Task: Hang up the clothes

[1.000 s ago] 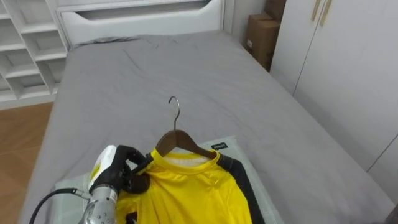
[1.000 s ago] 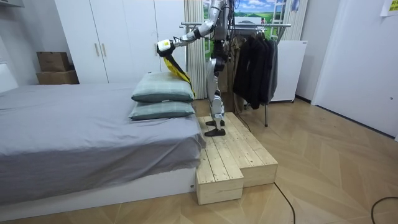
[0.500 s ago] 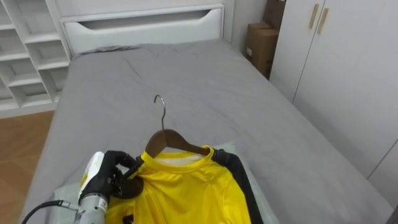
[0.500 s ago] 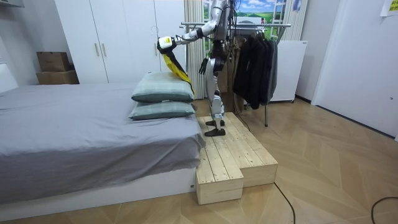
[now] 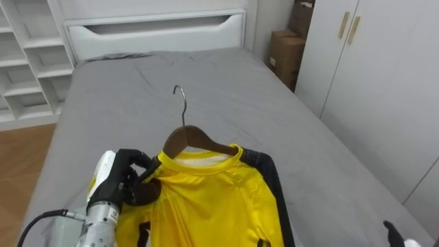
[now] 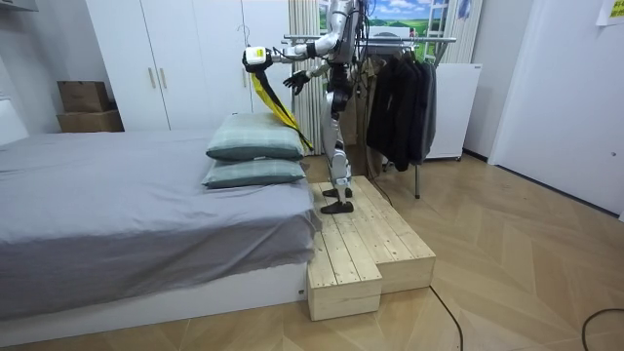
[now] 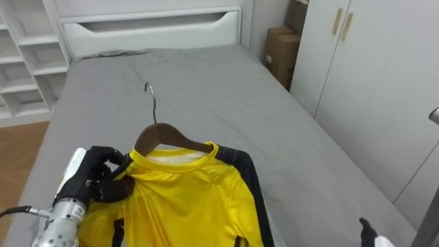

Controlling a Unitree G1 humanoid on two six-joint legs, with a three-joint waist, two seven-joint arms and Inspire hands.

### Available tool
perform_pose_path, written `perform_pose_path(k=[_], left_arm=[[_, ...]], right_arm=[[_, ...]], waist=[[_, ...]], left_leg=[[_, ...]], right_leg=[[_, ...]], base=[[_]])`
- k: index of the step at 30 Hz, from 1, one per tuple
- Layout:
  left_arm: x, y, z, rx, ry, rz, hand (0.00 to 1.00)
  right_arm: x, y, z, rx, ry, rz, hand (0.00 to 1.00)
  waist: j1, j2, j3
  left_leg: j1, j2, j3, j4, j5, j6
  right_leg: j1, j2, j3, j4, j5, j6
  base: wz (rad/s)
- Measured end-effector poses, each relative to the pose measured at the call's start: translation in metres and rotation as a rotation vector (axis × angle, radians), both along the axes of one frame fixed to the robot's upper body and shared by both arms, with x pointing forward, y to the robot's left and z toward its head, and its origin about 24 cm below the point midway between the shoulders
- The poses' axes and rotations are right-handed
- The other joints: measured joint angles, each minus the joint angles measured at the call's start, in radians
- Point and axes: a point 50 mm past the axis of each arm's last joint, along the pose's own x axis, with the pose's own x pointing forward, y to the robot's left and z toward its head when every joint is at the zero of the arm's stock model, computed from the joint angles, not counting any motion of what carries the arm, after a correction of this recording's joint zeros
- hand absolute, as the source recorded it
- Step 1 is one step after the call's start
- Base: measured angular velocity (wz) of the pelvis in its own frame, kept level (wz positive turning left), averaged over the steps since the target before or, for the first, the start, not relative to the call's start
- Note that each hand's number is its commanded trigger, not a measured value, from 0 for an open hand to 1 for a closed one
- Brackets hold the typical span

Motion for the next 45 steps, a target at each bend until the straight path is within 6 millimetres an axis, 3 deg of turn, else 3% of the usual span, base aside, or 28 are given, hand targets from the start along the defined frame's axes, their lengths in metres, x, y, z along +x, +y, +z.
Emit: perform_pose_path(k=[6, 10, 15, 25, 29, 45], left_arm=[[-0.013, 0.005, 0.001, -0.013, -0.01, 0.016, 1.0], [-0.013, 0.005, 0.003, 0.011, -0.021, 0.012, 1.0], [-0.01, 0.0, 0.018, 0.061, -0.089, -0.02, 1.0], [-0.009, -0.005, 0.023, 0.075, -0.104, -0.046, 1.0], [-0.009, -0.008, 0.03, 0.073, -0.134, -0.06, 1.0], [-0.008, -0.017, 0.048, 0.097, -0.177, -0.148, 1.0]], right_arm=[[0.024, 0.013, 0.04, -0.104, -0.168, 0.115, 0.0], [0.032, 0.018, 0.057, -0.132, -0.241, 0.149, 0.0], [0.039, 0.025, 0.077, -0.157, -0.315, 0.197, 0.0], [0.049, 0.031, 0.096, -0.208, -0.356, 0.245, 0.0], [0.054, 0.041, 0.107, -0.233, -0.373, 0.317, 0.0], [0.073, 0.062, 0.125, -0.162, -0.335, 0.496, 0.0]], waist=[[-0.001, 0.002, 0.0016], [0.016, 0.008, 0.0064], [0.025, 0.012, 0.0092], [0.052, 0.007, 0.0124], [0.069, -0.01, 0.0219], [0.085, -0.027, 0.0129]], left_leg=[[-0.001, 0.0, 0.006, 0.001, 0.0, 0.0], [0.0, 0.0, 0.009, 0.002, 0.0, 0.0], [0.0, 0.0, 0.009, 0.0, 0.0, 0.0], [0.01, 0.001, 0.021, -0.002, 0.0, 0.0], [0.004, 0.001, 0.018, -0.005, -0.001, 0.0], [-0.021, 0.0, 0.01, 0.017, 0.0, 0.0]], right_leg=[[0.002, 0.001, 0.005, -0.001, 0.0, 0.0], [-0.002, 0.001, 0.012, -0.002, 0.0, 0.001], [-0.003, 0.0, 0.011, -0.003, -0.001, 0.001], [-0.002, 0.002, 0.029, 0.001, -0.001, 0.001], [-0.009, 0.003, 0.029, -0.001, -0.001, 0.001], [-0.016, -0.002, 0.012, 0.002, -0.001, 0.001]], base=[[-0.02], [-0.03], [0.0], [-0.05], [0.0], [0.03]])
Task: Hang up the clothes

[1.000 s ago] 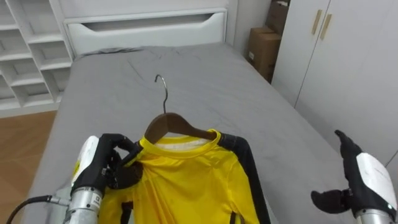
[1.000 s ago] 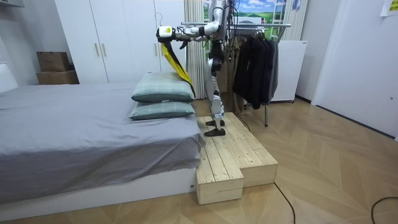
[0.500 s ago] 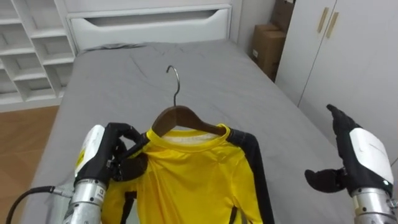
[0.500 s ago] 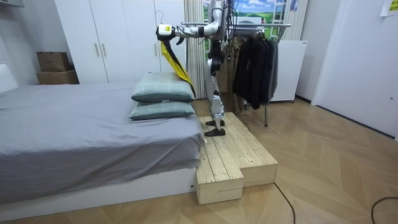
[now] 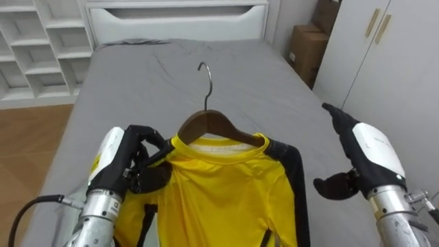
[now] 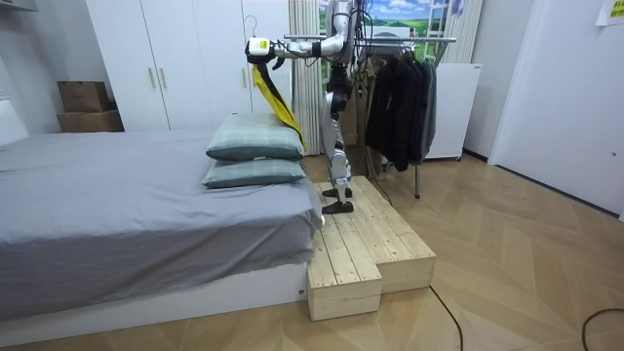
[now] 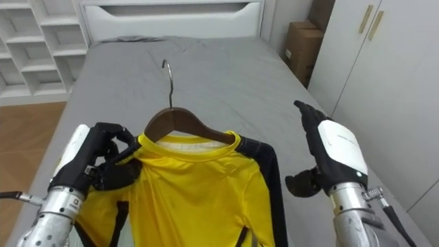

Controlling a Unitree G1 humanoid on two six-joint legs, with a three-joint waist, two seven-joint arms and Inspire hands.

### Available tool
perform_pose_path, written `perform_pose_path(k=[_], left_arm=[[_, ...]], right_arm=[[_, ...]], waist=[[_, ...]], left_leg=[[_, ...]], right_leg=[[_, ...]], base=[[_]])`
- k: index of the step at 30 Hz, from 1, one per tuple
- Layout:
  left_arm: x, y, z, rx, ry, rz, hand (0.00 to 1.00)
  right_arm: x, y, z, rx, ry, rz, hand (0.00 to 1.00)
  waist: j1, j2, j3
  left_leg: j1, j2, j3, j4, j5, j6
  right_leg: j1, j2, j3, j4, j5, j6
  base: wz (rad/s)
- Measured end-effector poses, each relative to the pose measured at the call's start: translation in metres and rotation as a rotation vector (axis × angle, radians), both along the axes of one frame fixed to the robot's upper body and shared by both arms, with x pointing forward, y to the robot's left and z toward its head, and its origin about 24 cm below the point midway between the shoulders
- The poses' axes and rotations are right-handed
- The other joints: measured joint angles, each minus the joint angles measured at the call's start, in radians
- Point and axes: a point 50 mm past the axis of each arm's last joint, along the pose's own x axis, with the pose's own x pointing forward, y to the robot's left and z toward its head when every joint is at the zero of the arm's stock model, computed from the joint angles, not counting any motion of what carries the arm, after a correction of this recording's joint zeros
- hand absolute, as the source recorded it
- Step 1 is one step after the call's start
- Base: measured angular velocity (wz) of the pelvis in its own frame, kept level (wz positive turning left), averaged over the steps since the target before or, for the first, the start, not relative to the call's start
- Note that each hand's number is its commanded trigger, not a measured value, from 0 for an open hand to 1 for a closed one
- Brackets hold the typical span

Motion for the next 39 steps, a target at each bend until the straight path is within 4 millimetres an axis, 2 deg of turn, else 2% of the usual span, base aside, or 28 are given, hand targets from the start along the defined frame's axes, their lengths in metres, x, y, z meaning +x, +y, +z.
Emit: perform_pose_path(k=[16, 20, 23, 27, 39], left_arm=[[0.0, -0.011, 0.002, -0.014, -0.006, -0.031, 1.0], [-0.001, -0.014, 0.009, -0.016, -0.029, -0.057, 1.0], [-0.001, -0.016, 0.013, -0.017, -0.044, -0.066, 1.0], [-0.001, -0.021, 0.013, -0.015, -0.047, -0.084, 1.0], [-0.002, -0.03, 0.019, 0.033, -0.074, -0.131, 1.0]], right_arm=[[0.001, 0.013, -0.009, 0.011, 0.13, 0.109, 0.0], [0.001, 0.014, -0.009, 0.011, 0.147, 0.122, 0.0], [0.002, 0.014, -0.009, 0.017, 0.145, 0.124, 0.0], [0.002, 0.016, -0.009, 0.034, 0.139, 0.124, 0.0], [0.008, 0.027, -0.003, 0.033, 0.096, 0.143, 0.0]], waist=[[0.016, 0.001, 0.0015], [0.019, 0.001, 0.0029], [0.019, 0.002, 0.0062], [0.018, 0.008, 0.0154], [0.016, 0.007, 0.0147]], left_leg=[[0.0, 0.001, -0.004, -0.002, -0.001, 0.0], [0.001, 0.001, -0.004, -0.002, -0.001, 0.001], [0.001, 0.001, -0.005, -0.003, -0.001, 0.0], [-0.008, 0.0, -0.012, -0.007, -0.001, 0.0], [-0.019, -0.001, -0.012, -0.002, -0.001, 0.0]], right_leg=[[-0.001, 0.001, -0.005, 0.0, 0.001, -0.001], [0.0, 0.001, -0.005, 0.0, 0.001, -0.001], [0.001, 0.001, -0.007, -0.001, 0.001, -0.001], [-0.006, 0.001, -0.015, -0.004, 0.001, -0.001], [-0.006, -0.001, -0.028, -0.017, 0.001, -0.001]], base=[[0.0], [0.0], [0.0], [0.04], [0.01]])
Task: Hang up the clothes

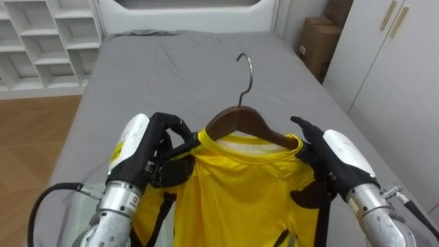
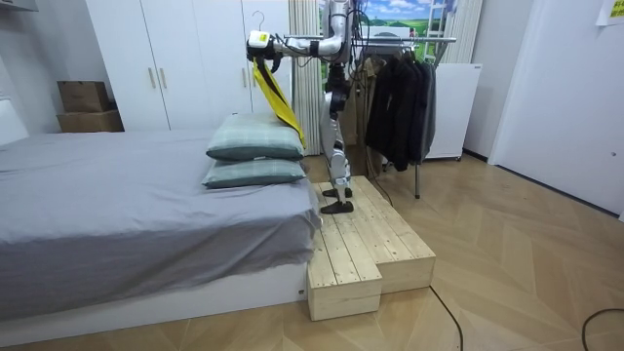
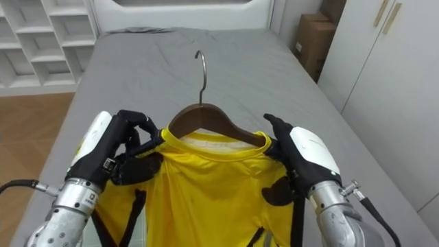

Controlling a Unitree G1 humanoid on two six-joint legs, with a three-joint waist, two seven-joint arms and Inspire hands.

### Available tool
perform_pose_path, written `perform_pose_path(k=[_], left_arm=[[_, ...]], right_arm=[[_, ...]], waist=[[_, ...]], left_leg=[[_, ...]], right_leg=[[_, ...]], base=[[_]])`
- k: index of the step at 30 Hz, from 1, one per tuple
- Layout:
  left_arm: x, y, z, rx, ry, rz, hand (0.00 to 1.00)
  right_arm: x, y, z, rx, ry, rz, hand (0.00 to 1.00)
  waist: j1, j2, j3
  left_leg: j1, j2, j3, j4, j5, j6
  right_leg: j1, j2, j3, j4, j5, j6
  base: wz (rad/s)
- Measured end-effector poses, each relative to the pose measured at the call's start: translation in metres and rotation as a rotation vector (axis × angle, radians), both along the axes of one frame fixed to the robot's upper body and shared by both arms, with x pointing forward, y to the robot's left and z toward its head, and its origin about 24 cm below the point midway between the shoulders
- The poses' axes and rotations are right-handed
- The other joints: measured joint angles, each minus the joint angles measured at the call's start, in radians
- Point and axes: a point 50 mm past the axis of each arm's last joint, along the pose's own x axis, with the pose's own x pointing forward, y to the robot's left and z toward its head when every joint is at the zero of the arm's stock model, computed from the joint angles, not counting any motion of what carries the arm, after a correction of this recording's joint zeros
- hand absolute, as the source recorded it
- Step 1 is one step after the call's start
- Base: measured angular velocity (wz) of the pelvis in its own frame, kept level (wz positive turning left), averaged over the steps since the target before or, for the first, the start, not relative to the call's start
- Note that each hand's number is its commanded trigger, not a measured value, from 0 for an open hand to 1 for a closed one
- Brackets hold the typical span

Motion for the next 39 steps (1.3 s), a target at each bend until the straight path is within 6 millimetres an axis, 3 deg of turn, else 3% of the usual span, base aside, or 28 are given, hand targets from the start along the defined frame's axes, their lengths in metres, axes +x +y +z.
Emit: perform_pose_path(k=[21, 29, 39], left_arm=[[-0.004, -0.03, -0.008, 0.045, 0.073, -0.162, 1.0], [-0.004, -0.031, -0.009, 0.067, 0.087, -0.179, 1.0], [-0.004, -0.029, -0.009, 0.094, 0.088, -0.177, 1.0]], right_arm=[[0.021, 0.025, -0.004, -0.058, 0.038, 0.071, 0.0], [0.021, 0.028, -0.007, -0.064, 0.048, 0.082, 0.0], [0.027, 0.027, -0.017, -0.082, 0.097, 0.072, 0.0]], waist=[[0.014, -0.005, -0.0031], [0.03, -0.018, -0.0113], [0.033, -0.018, -0.0095]], left_leg=[[0.019, 0.001, -0.005, 0.001, 0.0, 0.0], [0.014, 0.0, -0.022, 0.009, 0.0, 0.0], [0.006, -0.004, -0.039, 0.021, 0.0, 0.0]], right_leg=[[0.019, 0.001, -0.008, 0.001, 0.0, 0.0], [0.023, 0.0, -0.016, 0.001, 0.0, 0.0], [0.028, -0.005, -0.037, -0.002, 0.0, 0.0]], base=[[0.01], [0.04], [0.05]])
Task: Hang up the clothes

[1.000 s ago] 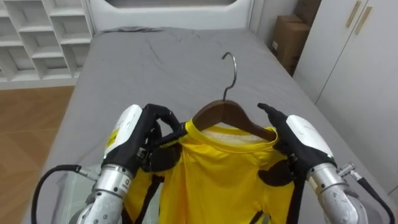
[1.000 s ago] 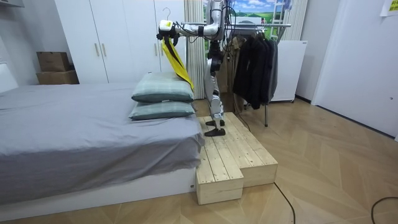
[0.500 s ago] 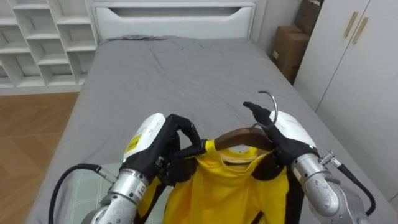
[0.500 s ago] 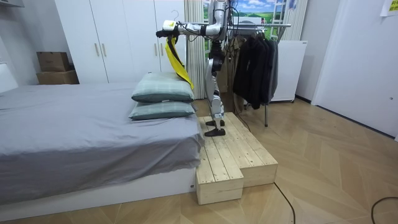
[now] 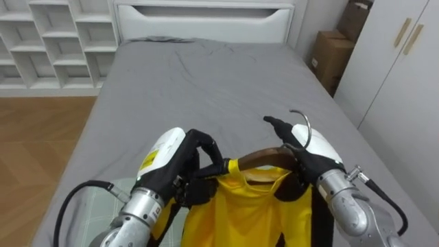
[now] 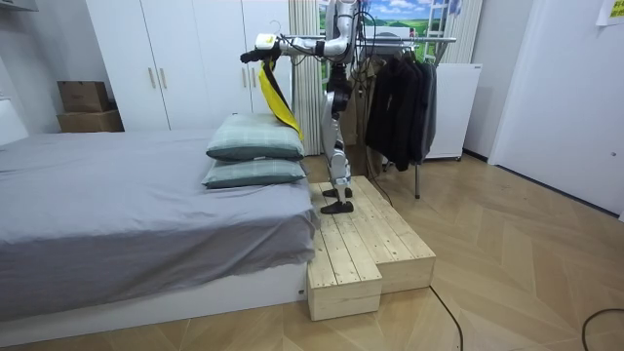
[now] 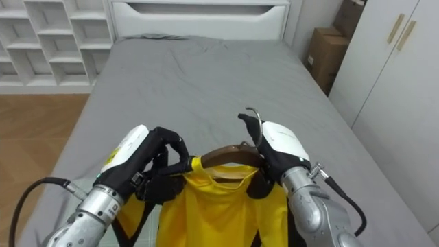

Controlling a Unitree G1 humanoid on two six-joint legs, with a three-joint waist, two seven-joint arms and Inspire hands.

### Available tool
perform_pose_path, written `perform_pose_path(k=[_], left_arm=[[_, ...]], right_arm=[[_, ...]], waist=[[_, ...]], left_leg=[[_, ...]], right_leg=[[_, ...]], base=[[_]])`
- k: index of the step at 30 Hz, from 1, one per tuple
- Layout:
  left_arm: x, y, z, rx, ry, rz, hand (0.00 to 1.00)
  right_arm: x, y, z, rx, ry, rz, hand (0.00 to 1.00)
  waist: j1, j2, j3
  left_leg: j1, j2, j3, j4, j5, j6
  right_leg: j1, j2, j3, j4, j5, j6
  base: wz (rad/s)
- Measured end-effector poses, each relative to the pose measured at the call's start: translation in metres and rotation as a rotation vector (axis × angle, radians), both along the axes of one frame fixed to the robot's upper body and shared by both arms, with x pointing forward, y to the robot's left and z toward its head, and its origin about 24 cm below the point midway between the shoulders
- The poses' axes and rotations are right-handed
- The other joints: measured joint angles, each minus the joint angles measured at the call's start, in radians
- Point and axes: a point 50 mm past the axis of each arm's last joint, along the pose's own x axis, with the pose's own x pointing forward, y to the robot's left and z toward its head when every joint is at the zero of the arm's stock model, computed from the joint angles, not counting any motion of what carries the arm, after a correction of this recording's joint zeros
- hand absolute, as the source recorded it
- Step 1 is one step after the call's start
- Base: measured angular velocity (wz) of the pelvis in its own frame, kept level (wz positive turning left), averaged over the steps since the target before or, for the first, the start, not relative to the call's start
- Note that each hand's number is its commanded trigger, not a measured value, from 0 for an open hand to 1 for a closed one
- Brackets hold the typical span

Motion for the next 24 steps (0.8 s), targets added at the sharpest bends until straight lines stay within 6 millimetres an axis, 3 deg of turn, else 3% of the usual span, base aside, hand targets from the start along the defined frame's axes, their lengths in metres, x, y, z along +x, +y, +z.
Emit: perform_pose_path(k=[9, 18, 24], left_arm=[[-0.001, 0.002, 0.002, 0.032, -0.015, -0.005, 1.0], [-0.002, 0.0, 0.006, 0.068, -0.04, -0.018, 1.0], [-0.003, -0.001, 0.009, 0.093, -0.051, -0.033, 1.0]], right_arm=[[-0.001, -0.012, -0.021, -0.004, 0.06, -0.058, 0.0], [0.0, -0.028, -0.038, -0.01, 0.13, -0.115, 0.0], [-0.001, -0.032, -0.039, -0.057, 0.144, -0.106, 0.0]], waist=[[-0.005, 0.003, 0.0067], [-0.008, 0.004, 0.0066], [-0.009, 0.006, 0.0053]], left_leg=[[0.003, 0.003, -0.009, -0.015, 0.0, 0.0], [-0.015, 0.002, -0.008, -0.006, -0.001, -0.001], [-0.01, 0.002, -0.006, 0.002, 0.0, -0.001]], right_leg=[[-0.002, 0.006, -0.002, -0.001, 0.0, 0.0], [-0.013, 0.005, -0.005, 0.0, 0.0, 0.0], [-0.003, 0.002, -0.015, -0.001, 0.0, 0.0]], base=[[0.01], [0.0], [0.0]])
